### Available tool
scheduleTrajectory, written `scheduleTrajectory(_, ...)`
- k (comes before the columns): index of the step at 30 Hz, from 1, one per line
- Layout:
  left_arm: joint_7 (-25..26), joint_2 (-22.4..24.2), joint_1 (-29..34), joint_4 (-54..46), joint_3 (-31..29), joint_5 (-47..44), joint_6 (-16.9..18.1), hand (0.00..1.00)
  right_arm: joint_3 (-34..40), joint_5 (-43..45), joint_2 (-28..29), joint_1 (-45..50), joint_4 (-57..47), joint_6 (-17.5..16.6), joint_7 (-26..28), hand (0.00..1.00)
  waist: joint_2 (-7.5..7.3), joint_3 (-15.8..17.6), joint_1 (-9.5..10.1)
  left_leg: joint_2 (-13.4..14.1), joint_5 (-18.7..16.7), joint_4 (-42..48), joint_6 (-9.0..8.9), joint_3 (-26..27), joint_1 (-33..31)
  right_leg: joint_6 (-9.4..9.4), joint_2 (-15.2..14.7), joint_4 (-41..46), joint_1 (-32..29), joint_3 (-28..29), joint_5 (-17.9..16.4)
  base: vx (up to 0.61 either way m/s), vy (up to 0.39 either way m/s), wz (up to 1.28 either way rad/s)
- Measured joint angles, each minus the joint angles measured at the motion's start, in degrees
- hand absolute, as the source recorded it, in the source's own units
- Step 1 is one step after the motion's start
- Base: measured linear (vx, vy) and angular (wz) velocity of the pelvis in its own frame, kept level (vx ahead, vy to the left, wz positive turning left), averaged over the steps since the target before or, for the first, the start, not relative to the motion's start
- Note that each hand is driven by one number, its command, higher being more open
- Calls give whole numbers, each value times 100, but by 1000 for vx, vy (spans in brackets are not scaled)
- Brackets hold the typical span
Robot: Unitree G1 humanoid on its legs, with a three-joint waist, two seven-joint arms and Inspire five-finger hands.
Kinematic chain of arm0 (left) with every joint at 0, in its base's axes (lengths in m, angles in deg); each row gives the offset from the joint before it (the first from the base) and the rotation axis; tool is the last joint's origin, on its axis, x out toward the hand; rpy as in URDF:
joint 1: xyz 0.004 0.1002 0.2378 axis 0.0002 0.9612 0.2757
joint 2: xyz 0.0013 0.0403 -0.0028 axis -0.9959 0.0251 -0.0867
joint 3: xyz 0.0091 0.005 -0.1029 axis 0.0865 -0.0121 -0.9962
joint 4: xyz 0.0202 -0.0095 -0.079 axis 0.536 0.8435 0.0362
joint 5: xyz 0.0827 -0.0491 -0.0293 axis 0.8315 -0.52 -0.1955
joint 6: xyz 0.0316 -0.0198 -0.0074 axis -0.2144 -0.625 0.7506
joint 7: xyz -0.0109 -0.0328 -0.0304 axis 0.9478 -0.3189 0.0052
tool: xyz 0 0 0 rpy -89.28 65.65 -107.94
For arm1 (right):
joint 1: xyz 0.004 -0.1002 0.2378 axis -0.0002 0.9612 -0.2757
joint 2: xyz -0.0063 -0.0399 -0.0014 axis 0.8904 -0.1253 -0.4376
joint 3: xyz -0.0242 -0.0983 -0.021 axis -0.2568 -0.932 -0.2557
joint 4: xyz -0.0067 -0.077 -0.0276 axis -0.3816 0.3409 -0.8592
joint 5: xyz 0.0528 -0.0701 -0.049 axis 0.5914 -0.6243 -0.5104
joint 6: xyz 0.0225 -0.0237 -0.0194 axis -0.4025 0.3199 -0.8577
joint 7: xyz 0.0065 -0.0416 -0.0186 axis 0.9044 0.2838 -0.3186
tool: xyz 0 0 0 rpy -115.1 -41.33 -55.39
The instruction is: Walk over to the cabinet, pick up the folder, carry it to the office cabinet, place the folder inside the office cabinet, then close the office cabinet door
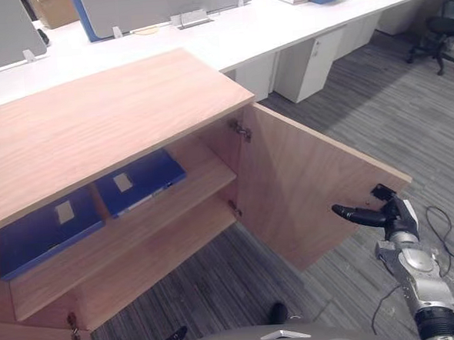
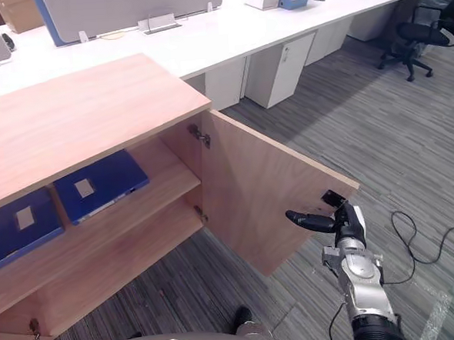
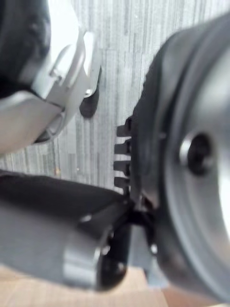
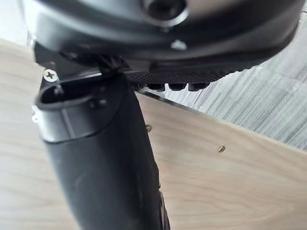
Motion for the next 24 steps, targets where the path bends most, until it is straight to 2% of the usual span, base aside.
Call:
scheduleTrajectory(1, -9, -27, -24, 52, -1, 1, 0, 100, -723, 4, -722, -1, -4, -6, 213, 100, -20, -7, -15, 20, -14, 10, -9, 34, -17, -25, 50, -92, -1, 47, 46, -31, -19, -19)
scheduleTrajectory(2, -33, -51, -45, 71, -1, 1, 0, 100, -1071, 13, -1068, -2, -4, -4, 418, 100, -34, -17, -23, 37, -25, 28, -21, 36, -44, -43, 76, -140, 0, 55, 60, -37, -43, -15)
scheduleTrajectory(3, -130, -100, -147, 127, -37, 4, 30, 100, -1963, 29, -1893, -40, -133, 14, 1051, 100, -70, -30, 8, 99, -38, 116, -22, 35, -130, -67, 143, -207, -28, 76, 112, -23, -44, -3)
scheduleTrajectory(5, -207, -128, -287, 198, -44, 17, 69, 100, -2992, 21, -2752, -59, -691, 15, 1836, 100, -135, -24, 73, 187, -40, 194, -52, 26, -188, -144, 242, -265, -26, 78, 144, -12, -51, -2)
scheduleTrajectory(7, -305, -173, -304, 214, -39, 18, 80, 100, -3487, -16, -3120, -61, -1398, 12, 2517, 100, -189, -53, 75, 260, -34, 209, -103, 34, -189, -201, 336, -265, -26, 85, 129, 1, -34, -6)
scheduleTrajectory(9, -446, -234, -386, 317, 12, 17, 89, 100, -3835, -10, -3202, 10, -2412, -4, 3517, 100, -243, -84, 97, 356, -36, 268, -160, 91, -184, -251, 454, -266, -29, 142, 109, 4, -8, -14)
scheduleTrajectory(13, -487, -278, -495, 352, 153, 16, 100, 100, -4086, 53, -3203, 58, -3418, -114, 4421, 100, -243, -81, 205, 350, -51, 290, -155, 267, -202, -319, 464, -267, -144, 349, 182, -37, 72, -24)
scheduleTrajectory(18, -564, -366, -489, 403, 213, 15, 101, 100, -4080, 465, -3207, 9, -3781, -111, 4531, 100, -346, -129, 234, 284, -158, 408, -87, 510, -205, -281, 423, -269, -234, 607, 290, -83, 133, -27)
scheduleTrajectory(22, -555, -374, -488, 410, 149, 15, 101, 100, -4070, 506, -3174, -101, -3954, -112, 4264, 100, -393, -160, 330, 217, -199, 451, -36, 572, -212, -241, 367, -269, -272, 698, 347, -82, 133, -10)
scheduleTrajectory(24, -545, -336, -486, 411, -2, 15, 100, 100, -4072, 635, -2863, -271, -3952, -113, 4097, 100, -433, -195, 373, 199, -204, 487, -32, 568, -293, -250, 341, -269, -338, 706, 372, -47, 88, 0)
